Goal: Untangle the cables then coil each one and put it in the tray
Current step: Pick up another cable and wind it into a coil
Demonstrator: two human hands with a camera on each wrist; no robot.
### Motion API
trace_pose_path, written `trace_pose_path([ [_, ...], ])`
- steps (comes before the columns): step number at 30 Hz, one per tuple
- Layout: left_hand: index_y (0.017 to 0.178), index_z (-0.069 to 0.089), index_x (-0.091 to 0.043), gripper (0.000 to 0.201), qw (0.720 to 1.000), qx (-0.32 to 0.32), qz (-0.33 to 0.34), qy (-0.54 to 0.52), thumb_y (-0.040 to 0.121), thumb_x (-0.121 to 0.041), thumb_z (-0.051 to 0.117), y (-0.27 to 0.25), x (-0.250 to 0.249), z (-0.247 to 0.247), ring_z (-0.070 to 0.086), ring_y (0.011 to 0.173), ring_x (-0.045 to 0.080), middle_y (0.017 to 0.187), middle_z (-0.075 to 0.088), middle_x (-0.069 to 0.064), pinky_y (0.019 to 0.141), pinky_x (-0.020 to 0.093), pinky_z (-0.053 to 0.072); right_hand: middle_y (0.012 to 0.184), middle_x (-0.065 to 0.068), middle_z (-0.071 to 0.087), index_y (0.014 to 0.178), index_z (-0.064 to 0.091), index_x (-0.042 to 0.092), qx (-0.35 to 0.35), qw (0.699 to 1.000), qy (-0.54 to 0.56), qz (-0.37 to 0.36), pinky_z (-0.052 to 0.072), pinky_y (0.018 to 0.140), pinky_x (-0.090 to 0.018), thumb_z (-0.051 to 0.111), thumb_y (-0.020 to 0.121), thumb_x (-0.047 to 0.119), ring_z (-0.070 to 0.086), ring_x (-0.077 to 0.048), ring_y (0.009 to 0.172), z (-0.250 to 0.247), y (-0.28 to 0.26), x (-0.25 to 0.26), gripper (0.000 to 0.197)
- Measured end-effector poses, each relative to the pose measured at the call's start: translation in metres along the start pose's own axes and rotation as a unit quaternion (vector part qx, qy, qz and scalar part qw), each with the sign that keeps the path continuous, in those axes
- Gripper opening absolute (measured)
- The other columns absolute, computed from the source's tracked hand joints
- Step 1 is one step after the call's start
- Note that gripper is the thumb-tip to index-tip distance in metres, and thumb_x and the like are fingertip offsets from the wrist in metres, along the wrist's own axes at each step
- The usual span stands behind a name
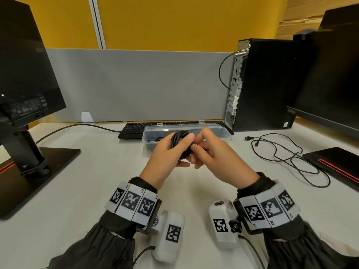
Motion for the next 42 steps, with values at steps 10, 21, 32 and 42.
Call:
trace_pose_path([
  [10,0.103,0.053,-0.005,0.031,0.983,-0.041,-0.021,-0.178,0.096,-0.034,0.043,0.001,-0.001,-0.001,0.057,0.078,0.022,0.089,0.058,0.016,0.073,0.039,0.053,0.067,-0.004,0.064,0.087,0.044,0.012,-0.056,0.996,0.009,-0.063,0.054,0.069,-0.037,0.044,0.097,0.015,0.063,-0.013,0.063,0.003,-0.001,0.011,0.011],
  [21,0.122,0.044,0.002,0.040,0.901,-0.010,-0.069,-0.428,0.099,-0.030,0.035,0.006,0.003,-0.002,0.056,0.114,0.039,0.126,0.050,0.032,0.088,0.049,0.052,0.088,0.010,0.064,0.107,0.060,0.019,-0.033,0.992,-0.038,-0.115,0.049,0.076,-0.017,0.063,0.088,0.018,0.061,-0.009,0.082,0.001,-0.004,0.010,0.019],
  [32,0.059,0.072,-0.009,0.063,0.902,0.038,-0.036,-0.429,0.099,-0.036,0.030,0.000,-0.005,0.002,0.063,0.103,0.028,0.098,0.069,0.013,0.091,0.041,0.051,0.112,0.008,0.058,0.115,0.063,0.028,0.013,0.982,-0.101,-0.156,0.047,0.082,-0.017,0.058,0.090,0.031,0.054,-0.004,0.099,-0.017,-0.001,0.008,0.025],
  [42,0.138,0.044,-0.019,0.059,0.947,0.041,0.002,-0.319,0.087,-0.049,0.035,-0.002,-0.002,0.012,0.057,0.119,0.021,0.131,0.058,0.009,0.100,0.036,0.041,0.099,-0.019,0.062,0.100,0.050,0.009,0.006,0.888,0.441,0.130,0.054,0.072,-0.033,0.057,0.089,0.002,0.059,-0.025,0.083,0.004,0.002,0.013,0.014],
])
Point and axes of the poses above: each hand's wrist, its own y-axis towards the middle knuckle, its own z-axis out of the palm, x = y × z, the point moved 2 cm from there along y, towards the middle knuckle
